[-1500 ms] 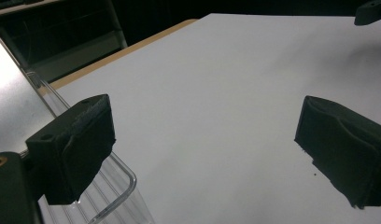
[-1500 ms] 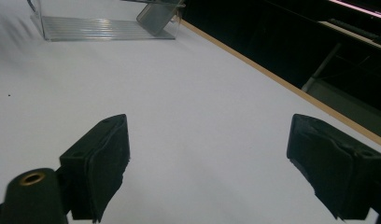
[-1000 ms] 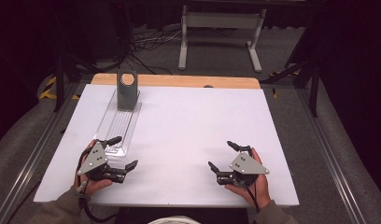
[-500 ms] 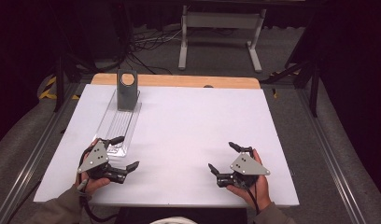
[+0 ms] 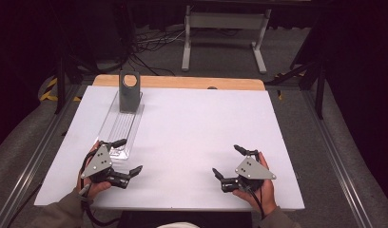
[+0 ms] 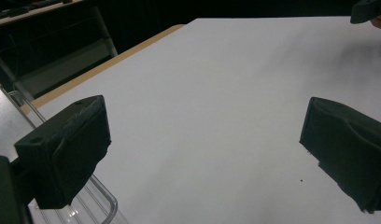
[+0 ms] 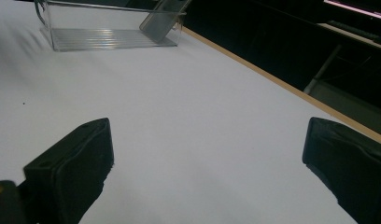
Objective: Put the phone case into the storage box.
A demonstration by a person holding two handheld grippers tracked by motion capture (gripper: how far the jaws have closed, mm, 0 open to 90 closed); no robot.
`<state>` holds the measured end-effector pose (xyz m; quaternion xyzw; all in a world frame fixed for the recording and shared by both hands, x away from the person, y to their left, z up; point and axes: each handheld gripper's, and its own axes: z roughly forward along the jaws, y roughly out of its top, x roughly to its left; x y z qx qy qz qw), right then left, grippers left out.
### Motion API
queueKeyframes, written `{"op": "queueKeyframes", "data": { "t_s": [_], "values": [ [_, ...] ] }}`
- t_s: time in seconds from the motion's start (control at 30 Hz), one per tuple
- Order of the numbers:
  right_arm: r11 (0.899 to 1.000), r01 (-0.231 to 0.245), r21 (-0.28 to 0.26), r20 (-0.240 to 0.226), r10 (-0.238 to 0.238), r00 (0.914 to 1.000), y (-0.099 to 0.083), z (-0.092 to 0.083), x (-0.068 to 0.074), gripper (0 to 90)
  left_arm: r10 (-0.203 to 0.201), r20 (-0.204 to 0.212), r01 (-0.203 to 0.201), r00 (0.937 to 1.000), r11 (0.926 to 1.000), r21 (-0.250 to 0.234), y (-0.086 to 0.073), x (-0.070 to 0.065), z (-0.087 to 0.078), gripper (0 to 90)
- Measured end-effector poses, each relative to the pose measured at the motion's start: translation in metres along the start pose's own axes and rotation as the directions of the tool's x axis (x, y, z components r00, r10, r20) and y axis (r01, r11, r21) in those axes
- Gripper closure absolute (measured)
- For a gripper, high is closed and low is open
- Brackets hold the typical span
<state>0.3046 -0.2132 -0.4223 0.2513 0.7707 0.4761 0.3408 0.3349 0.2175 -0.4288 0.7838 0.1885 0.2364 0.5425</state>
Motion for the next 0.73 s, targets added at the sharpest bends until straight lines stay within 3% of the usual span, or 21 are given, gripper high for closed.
{"op": "queueKeyframes", "data": {
  "t_s": [0.47,0.73],
  "values": [
    [1.0,0.003,0.017,-0.015,-0.002,0.9999,0.0004,0.0012,-0.0002,5.2,0.027,-0.005,-0.027,0.9996,0.9996,0.014,0.0013,0.0019,-0.0011,3.6],
    [0.999,-0.046,0.01,-0.038,0.046,0.9982,0.0017,0.0003,-0.0041,5.7,0.018,-0.01,-0.018,0.9998,0.9997,0.013,0.0009,0.0035,-0.0003,3.6]
  ]
}}
